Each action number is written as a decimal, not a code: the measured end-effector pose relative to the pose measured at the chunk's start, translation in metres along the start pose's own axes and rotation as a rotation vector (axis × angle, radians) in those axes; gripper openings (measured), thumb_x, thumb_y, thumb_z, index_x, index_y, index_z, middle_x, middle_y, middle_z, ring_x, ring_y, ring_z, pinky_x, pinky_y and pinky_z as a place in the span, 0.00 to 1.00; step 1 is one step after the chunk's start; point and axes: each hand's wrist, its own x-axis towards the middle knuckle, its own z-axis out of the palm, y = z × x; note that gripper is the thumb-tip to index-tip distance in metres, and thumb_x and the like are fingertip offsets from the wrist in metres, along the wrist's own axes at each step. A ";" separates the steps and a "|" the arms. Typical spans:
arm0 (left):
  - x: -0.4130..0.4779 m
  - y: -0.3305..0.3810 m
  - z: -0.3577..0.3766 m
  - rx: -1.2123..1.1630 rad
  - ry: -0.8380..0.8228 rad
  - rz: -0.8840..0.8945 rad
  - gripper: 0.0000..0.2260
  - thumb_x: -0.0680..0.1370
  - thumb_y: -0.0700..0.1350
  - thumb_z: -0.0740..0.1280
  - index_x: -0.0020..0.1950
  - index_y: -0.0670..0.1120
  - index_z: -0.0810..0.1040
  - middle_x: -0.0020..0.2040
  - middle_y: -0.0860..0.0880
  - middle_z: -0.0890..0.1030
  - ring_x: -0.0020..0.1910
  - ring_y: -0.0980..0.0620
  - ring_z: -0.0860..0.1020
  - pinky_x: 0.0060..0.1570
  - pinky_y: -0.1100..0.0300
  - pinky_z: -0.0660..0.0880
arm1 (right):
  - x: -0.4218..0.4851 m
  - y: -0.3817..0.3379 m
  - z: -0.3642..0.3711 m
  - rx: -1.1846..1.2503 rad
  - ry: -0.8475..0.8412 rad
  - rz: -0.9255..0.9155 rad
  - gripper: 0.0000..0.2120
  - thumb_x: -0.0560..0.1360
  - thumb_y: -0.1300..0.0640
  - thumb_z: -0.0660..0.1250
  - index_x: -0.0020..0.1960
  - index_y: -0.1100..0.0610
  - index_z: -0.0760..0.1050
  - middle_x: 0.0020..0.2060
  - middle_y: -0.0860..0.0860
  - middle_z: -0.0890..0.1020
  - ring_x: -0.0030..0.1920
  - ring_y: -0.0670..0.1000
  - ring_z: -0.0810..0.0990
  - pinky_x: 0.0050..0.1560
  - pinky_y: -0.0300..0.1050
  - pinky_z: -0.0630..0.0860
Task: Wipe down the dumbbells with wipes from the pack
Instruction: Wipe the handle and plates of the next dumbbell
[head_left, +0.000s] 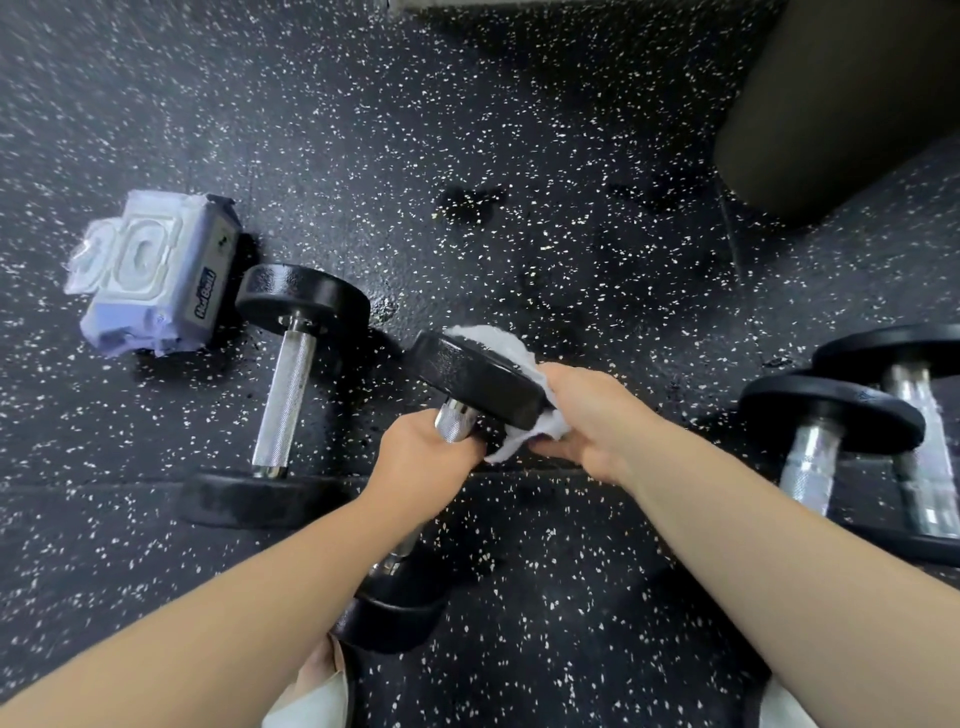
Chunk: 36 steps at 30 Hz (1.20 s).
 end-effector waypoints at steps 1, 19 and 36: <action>-0.001 -0.001 0.000 0.006 -0.009 0.009 0.15 0.64 0.48 0.69 0.39 0.36 0.74 0.27 0.48 0.69 0.27 0.50 0.65 0.29 0.55 0.64 | -0.001 -0.002 -0.004 -0.090 0.055 -0.042 0.13 0.75 0.55 0.64 0.56 0.60 0.78 0.45 0.60 0.83 0.48 0.59 0.84 0.51 0.54 0.81; 0.000 -0.002 0.002 0.018 -0.029 0.070 0.08 0.62 0.44 0.66 0.30 0.47 0.66 0.27 0.50 0.67 0.28 0.52 0.64 0.29 0.56 0.62 | -0.044 -0.009 -0.017 -0.389 -0.319 -0.673 0.16 0.81 0.60 0.60 0.68 0.54 0.73 0.55 0.38 0.80 0.49 0.30 0.77 0.55 0.25 0.70; 0.002 -0.005 0.006 0.014 -0.043 0.052 0.11 0.68 0.38 0.67 0.32 0.46 0.66 0.26 0.49 0.65 0.26 0.51 0.63 0.26 0.58 0.60 | -0.001 -0.005 -0.017 -0.409 -0.167 -0.370 0.14 0.77 0.57 0.58 0.33 0.53 0.63 0.25 0.45 0.64 0.25 0.45 0.60 0.30 0.39 0.58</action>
